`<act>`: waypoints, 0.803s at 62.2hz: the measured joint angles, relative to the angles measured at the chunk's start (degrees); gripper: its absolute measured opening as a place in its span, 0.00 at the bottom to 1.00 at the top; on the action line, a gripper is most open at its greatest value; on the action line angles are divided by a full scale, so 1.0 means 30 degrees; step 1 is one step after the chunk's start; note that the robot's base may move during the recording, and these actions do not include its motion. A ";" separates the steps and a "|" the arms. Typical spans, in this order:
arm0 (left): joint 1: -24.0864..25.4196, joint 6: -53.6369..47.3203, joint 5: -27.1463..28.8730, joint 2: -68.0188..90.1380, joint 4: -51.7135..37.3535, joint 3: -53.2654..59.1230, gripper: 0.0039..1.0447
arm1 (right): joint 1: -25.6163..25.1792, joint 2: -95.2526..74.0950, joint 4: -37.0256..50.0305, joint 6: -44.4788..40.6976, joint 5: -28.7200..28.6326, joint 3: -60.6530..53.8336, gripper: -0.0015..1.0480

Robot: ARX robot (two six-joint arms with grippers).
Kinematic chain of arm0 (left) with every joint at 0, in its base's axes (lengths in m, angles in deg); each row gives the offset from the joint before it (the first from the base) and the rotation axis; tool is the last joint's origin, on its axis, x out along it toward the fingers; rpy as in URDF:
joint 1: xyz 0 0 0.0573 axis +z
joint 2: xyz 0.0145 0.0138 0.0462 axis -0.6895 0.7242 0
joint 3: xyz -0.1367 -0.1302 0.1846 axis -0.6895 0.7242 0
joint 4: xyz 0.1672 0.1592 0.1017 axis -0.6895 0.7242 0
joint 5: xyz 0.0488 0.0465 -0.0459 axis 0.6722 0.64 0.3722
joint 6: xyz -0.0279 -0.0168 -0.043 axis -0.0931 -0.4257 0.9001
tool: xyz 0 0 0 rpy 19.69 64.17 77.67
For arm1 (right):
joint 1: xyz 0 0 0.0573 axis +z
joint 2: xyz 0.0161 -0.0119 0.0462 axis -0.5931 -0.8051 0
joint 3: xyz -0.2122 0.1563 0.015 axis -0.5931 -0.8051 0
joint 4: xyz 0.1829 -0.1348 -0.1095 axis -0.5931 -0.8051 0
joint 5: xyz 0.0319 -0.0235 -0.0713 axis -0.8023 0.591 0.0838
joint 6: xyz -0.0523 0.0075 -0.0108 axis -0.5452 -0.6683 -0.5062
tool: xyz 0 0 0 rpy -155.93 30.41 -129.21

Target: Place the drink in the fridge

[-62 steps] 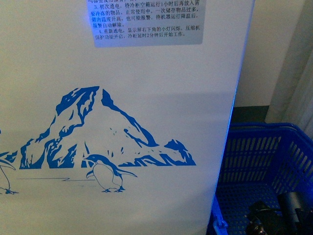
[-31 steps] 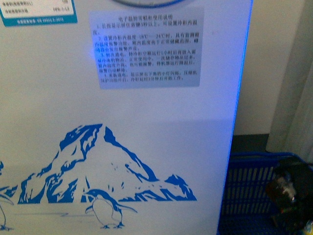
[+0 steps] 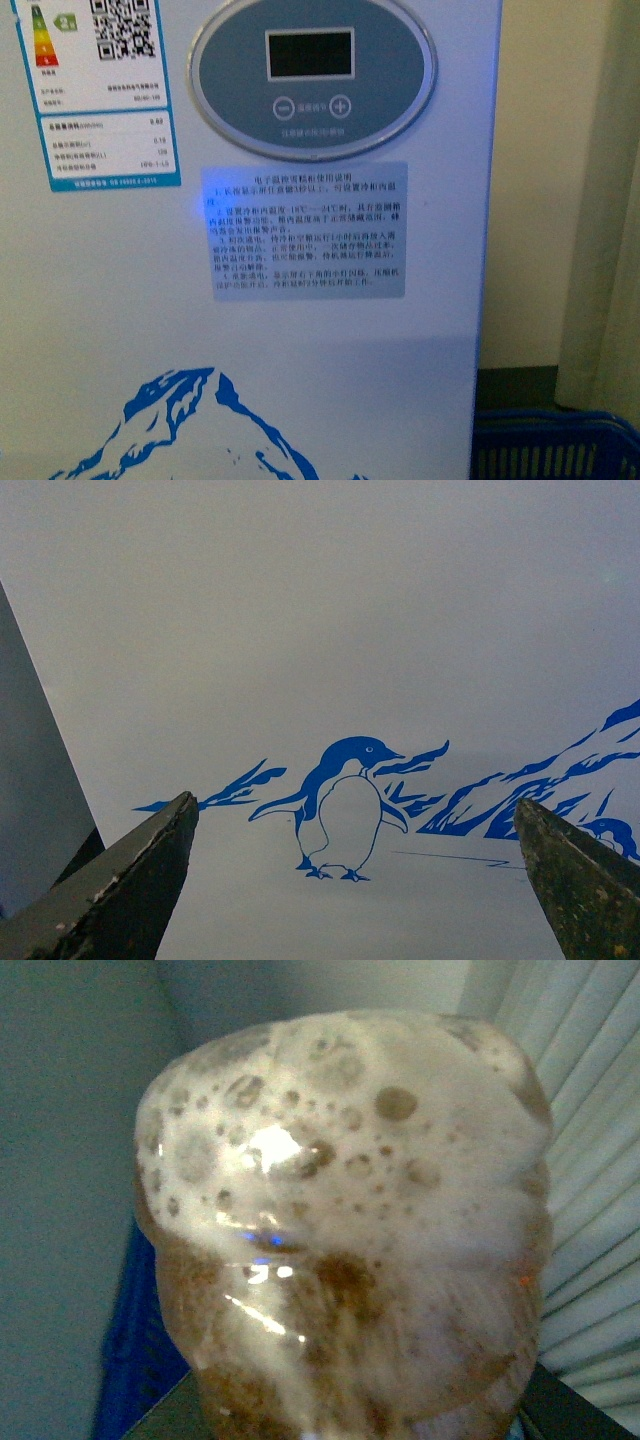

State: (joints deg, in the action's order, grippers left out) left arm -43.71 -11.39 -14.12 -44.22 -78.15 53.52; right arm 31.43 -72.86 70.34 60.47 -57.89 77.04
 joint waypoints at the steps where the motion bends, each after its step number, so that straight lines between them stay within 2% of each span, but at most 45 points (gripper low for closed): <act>1: 0.0000 0.0000 0.0000 0.0000 0.0000 0.0000 0.92 | 0.0051 0.0466 -0.0102 0.0036 0.0058 -0.0080 0.39; 11: 0.0000 0.0000 0.0000 0.0000 0.0000 0.0000 0.92 | 0.2149 0.8138 -0.1953 0.0197 0.1778 -0.1384 0.39; 19: 0.0000 0.0000 0.0000 0.0000 0.0000 0.0000 0.92 | 0.3373 1.0877 -0.2346 -0.0138 0.3075 -0.2062 0.39; 23: 0.0000 0.0000 0.0000 0.0000 0.0000 0.0000 0.92 | 0.4073 1.2786 -0.3198 -0.0131 0.4350 -0.2382 0.39; 34: 0.0000 0.0000 0.0000 0.0000 0.0000 0.0000 0.92 | 0.6943 1.7150 -0.4830 -0.0240 0.9777 -0.3599 0.39; 41: 0.0000 0.0000 0.0000 0.0000 0.0000 0.0000 0.92 | 0.9173 1.8068 -0.3504 -0.0401 1.2764 -0.4328 0.39; 50: 0.0000 0.0000 0.0000 0.0000 0.0000 0.0000 0.92 | 0.9981 1.8192 -0.2973 -0.0459 1.3376 -0.4896 0.39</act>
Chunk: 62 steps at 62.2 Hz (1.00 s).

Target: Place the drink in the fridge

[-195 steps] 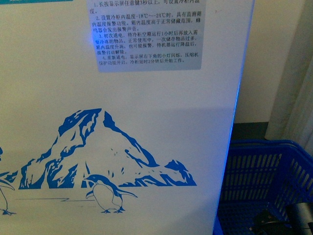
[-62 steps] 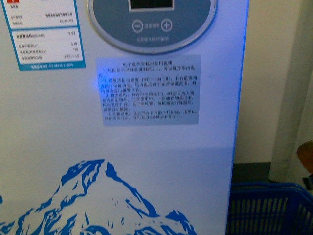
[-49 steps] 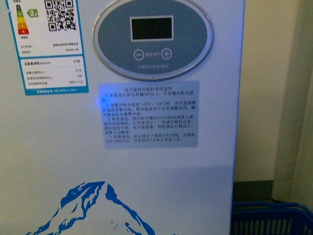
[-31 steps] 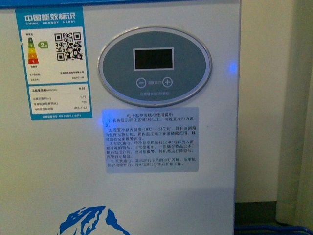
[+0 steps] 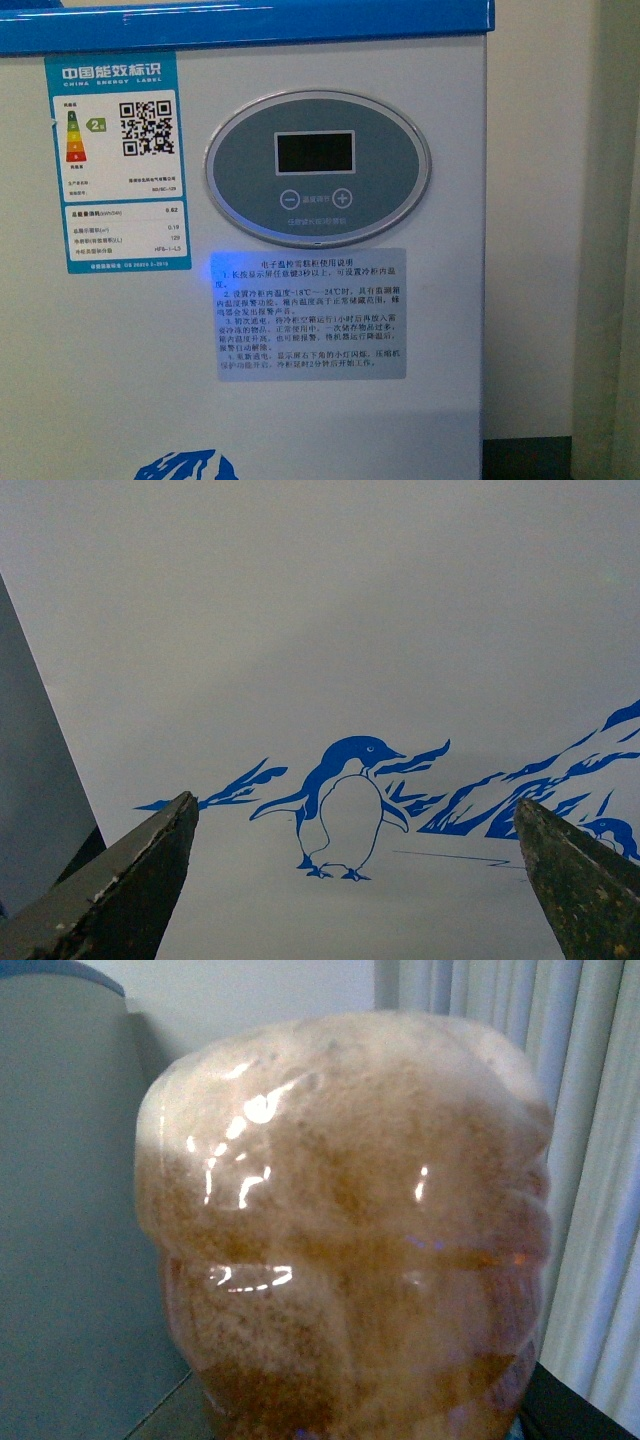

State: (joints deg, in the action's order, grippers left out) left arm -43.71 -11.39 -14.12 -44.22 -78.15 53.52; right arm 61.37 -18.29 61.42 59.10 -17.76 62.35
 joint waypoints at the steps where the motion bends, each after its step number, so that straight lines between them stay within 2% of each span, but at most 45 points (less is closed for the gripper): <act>1: 0.0000 0.0000 0.0007 0.0000 0.0000 0.0000 0.92 | 0.0007 0.0000 0.0000 -0.0007 0.0051 -0.0029 0.39; 62: 0.0000 0.0000 0.0000 -0.0007 0.0000 0.0000 0.92 | 0.0015 -0.0044 0.0000 -0.0029 0.0109 -0.0160 0.39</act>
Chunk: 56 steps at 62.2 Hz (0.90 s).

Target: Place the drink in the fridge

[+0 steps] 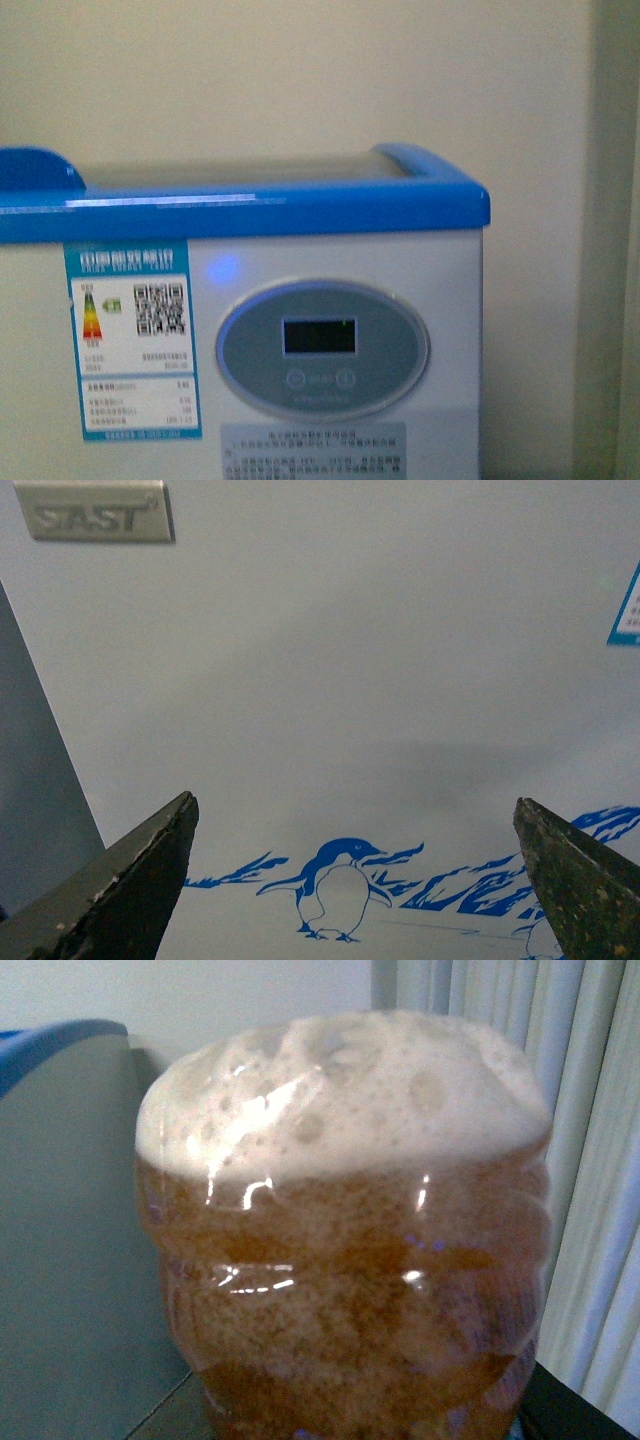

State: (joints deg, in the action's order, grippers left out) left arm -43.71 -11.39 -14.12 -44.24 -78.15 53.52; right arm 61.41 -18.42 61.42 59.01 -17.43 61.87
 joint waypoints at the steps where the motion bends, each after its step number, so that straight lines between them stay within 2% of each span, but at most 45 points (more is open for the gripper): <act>1: 0.0000 0.0007 0.0015 0.0007 0.0000 0.0000 0.92 | 0.0000 0.0000 0.0000 0.0000 0.0000 0.0000 0.39; 54: 0.0000 0.0000 -0.0007 0.0000 0.0007 0.0000 0.92 | 0.0000 -0.0015 0.0000 0.0000 0.0000 0.0007 0.39; 56: 0.0350 0.0663 -0.1122 0.0488 0.0998 -0.0364 0.92 | 0.0000 -0.0015 0.0000 0.0000 -0.0007 0.0007 0.39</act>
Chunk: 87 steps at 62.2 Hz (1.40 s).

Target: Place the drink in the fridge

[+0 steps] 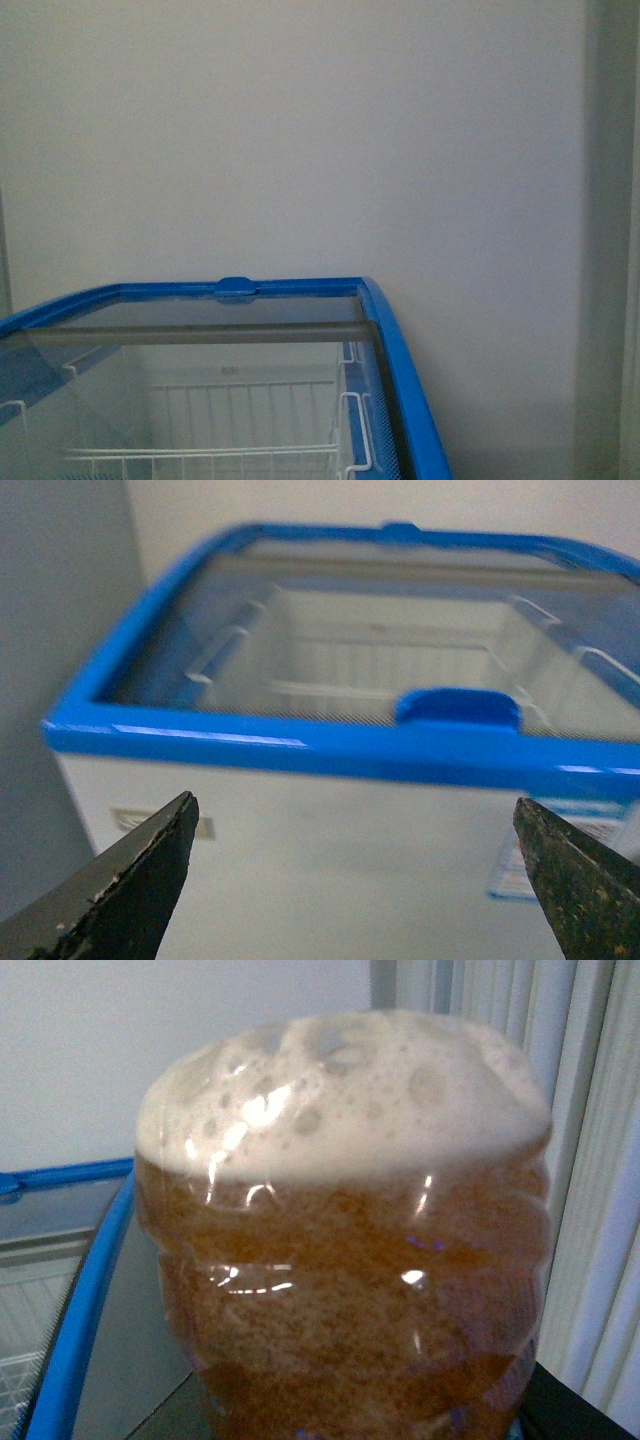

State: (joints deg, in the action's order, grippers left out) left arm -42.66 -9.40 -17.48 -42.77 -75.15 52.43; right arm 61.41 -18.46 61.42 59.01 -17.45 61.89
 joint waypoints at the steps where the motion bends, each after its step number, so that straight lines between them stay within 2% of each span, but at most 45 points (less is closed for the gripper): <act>1: 0.0270 0.0532 -0.0984 0.0517 0.0656 -0.0284 0.92 | 0.0000 0.0000 0.0000 0.0000 0.0007 0.0000 0.39; 3: 0.0918 0.1122 -0.2295 0.2091 0.0831 -0.0692 0.92 | 0.0000 0.0000 0.0000 0.0000 0.0007 0.0000 0.39; 6: 0.2127 0.1501 -0.4044 0.4787 -0.0466 -0.1137 0.92 | 0.0000 0.0007 0.0000 0.0000 0.0000 0.0000 0.39; 14: 0.4014 0.0867 -0.5705 0.9333 -0.4422 -0.2193 0.92 | 0.0007 0.0007 0.0000 0.0000 0.0022 0.0000 0.39; 25: 0.4881 -0.2266 -0.7439 1.5198 -0.9726 -0.4116 0.92 | 0.0007 0.0000 0.0000 0.0000 0.0007 0.0000 0.39; 29: 0.4852 -0.4860 -0.8998 1.8272 -1.1876 -0.5435 0.92 | 0.0007 0.0007 0.0000 0.0000 0.0007 0.0000 0.39; 32: 0.4692 -0.7002 -1.0666 1.9985 -1.1730 -0.6433 0.92 | 0.0007 0.0007 0.0000 0.0000 0.0015 0.0000 0.39; 36: 0.4510 -1.0032 -1.2990 2.1383 -1.0112 -0.7592 0.92 | 0.0007 0.0007 0.0000 0.0000 0.0015 0.0000 0.39; 42: 0.4240 -1.3865 -1.4936 2.2433 -0.7271 -0.8990 0.92 | 0.0007 0.0007 0.0000 0.0000 0.0015 0.0000 0.39; 51: 0.3636 -1.9394 -1.5125 2.4560 -0.3810 -1.1642 0.92 | 0.0007 0.0007 0.0000 0.0000 0.0015 0.0000 0.39; 61: 0.3147 -2.2367 -1.4885 2.6010 -0.1304 -1.3478 0.92 | 0.0007 0.0007 0.0000 0.0000 0.0007 0.0000 0.39; 73: 0.2273 -2.3234 -1.3945 2.8028 -0.2535 -1.5183 0.92 | 0.0007 0.0007 0.0000 0.0000 0.0015 0.0000 0.39; 87: 0.1843 -2.3671 -1.3282 3.0447 -0.2062 -1.7333 0.92 | 0.0007 0.0007 0.0000 0.0000 0.0015 0.0000 0.39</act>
State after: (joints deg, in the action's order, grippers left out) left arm -37.13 -80.42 -57.33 48.57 -81.34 0.43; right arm 61.43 -18.44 61.42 59.01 -17.41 61.89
